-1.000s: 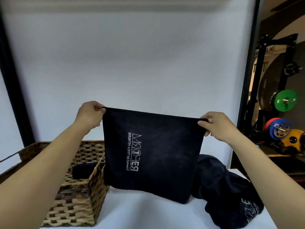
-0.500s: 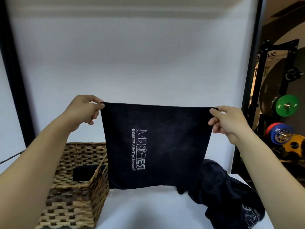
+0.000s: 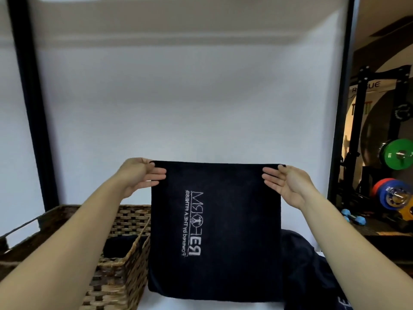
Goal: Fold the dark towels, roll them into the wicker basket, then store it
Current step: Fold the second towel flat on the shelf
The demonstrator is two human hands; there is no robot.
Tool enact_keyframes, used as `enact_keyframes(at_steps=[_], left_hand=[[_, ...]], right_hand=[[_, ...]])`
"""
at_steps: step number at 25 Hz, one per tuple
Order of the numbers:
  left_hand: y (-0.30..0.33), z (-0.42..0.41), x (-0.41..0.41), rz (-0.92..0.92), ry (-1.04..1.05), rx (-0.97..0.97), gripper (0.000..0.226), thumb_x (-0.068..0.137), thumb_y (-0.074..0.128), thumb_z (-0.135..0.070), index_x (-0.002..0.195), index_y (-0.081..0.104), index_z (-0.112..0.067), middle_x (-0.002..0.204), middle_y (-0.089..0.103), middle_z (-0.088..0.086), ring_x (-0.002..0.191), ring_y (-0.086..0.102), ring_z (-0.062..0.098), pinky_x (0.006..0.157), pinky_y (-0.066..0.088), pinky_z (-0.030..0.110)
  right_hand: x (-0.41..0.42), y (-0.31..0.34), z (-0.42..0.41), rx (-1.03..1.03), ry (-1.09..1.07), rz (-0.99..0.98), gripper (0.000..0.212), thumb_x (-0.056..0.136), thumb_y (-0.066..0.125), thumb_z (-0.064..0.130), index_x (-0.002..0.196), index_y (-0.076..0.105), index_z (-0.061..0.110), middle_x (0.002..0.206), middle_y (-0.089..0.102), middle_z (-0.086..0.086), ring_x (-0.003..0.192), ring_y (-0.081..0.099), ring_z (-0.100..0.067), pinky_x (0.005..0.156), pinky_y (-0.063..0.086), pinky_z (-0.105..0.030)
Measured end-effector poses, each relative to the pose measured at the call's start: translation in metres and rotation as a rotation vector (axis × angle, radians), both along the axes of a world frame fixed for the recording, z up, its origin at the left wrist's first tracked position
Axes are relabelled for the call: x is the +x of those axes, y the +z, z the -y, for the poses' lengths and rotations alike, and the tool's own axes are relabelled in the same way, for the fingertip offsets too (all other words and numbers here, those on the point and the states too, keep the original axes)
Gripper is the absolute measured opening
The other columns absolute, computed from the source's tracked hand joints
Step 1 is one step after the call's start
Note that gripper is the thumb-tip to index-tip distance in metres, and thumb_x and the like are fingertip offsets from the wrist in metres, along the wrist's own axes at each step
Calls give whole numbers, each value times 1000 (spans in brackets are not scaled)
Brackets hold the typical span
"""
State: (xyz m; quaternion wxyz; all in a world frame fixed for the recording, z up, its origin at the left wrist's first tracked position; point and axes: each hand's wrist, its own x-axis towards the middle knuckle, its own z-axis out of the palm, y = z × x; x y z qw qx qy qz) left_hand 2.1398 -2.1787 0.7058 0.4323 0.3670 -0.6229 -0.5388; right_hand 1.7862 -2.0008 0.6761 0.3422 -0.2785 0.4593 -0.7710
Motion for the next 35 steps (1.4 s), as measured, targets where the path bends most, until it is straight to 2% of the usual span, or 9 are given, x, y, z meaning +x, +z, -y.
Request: enact_keyframes(at_steps=[4, 8, 11, 15, 19, 23, 25, 30, 35], left_hand=[[24, -11, -13, -90, 126, -196, 9, 106, 47, -4, 104, 51, -12, 106, 75, 17, 95, 76, 24, 93, 57, 42], [32, -39, -10, -140, 203, -287, 8, 103, 49, -3, 104, 53, -10, 98, 77, 16, 93, 77, 25, 88, 58, 38], [-15, -60, -3, -119, 220, -113, 6, 101, 52, -6, 100, 58, -6, 94, 77, 20, 89, 77, 30, 83, 60, 43], [-131, -95, 7, 167, 218, 110, 29, 101, 62, -30, 99, 61, -1, 87, 76, 21, 75, 77, 28, 76, 63, 47], [-229, -137, 22, 340, 99, 108, 18, 98, 63, -17, 87, 60, -3, 86, 73, 18, 66, 76, 26, 74, 62, 56], [-280, -147, 56, 449, 153, 3, 15, 94, 62, -19, 79, 59, -21, 66, 71, 3, 61, 71, 21, 63, 58, 43], [-294, -146, 78, 499, 163, -45, 17, 94, 61, -17, 80, 62, -26, 63, 68, 1, 60, 64, 19, 58, 50, 34], [-304, -142, 103, 534, -14, -174, 30, 94, 60, -2, 103, 69, -30, 93, 66, -14, 84, 65, 11, 67, 49, 17], [-314, -128, 98, 635, -129, -377, 42, 92, 60, 0, 104, 62, -41, 92, 64, -13, 78, 60, 5, 72, 50, 25]], right_hand=[[0, 10, 6, -176, -55, 34, 13, 105, 39, 6, 111, 50, 6, 108, 71, -25, 102, 71, -37, 88, 57, -43], [5, 10, -9, -240, -102, -12, 12, 102, 49, 14, 100, 56, 4, 96, 74, -26, 93, 74, -37, 84, 59, -41], [3, -28, -19, -43, -111, -92, 24, 101, 58, 27, 98, 58, 3, 88, 75, -25, 81, 73, -34, 76, 59, -40], [22, -138, -47, 372, -21, -183, 17, 101, 59, 18, 95, 56, 2, 89, 73, -28, 68, 68, -31, 60, 56, -36], [63, -223, -87, 635, -95, -246, 10, 101, 56, 10, 104, 57, 0, 85, 74, -26, 59, 65, -31, 54, 48, -39], [91, -245, -113, 696, -240, -318, 18, 100, 56, 9, 116, 47, 11, 79, 67, -27, 53, 62, -33, 43, 43, -33], [105, -255, -127, 771, -210, -317, 16, 101, 54, 8, 114, 51, 1, 78, 70, -25, 49, 60, -31, 40, 42, -30], [122, -258, -138, 775, -285, -331, 18, 99, 57, 12, 102, 53, -6, 76, 72, -20, 48, 61, -28, 39, 39, -29], [132, -249, -121, 660, -443, -454, 9, 92, 60, 18, 95, 55, 10, 76, 56, -10, 65, 52, -23, 56, 40, -33]])
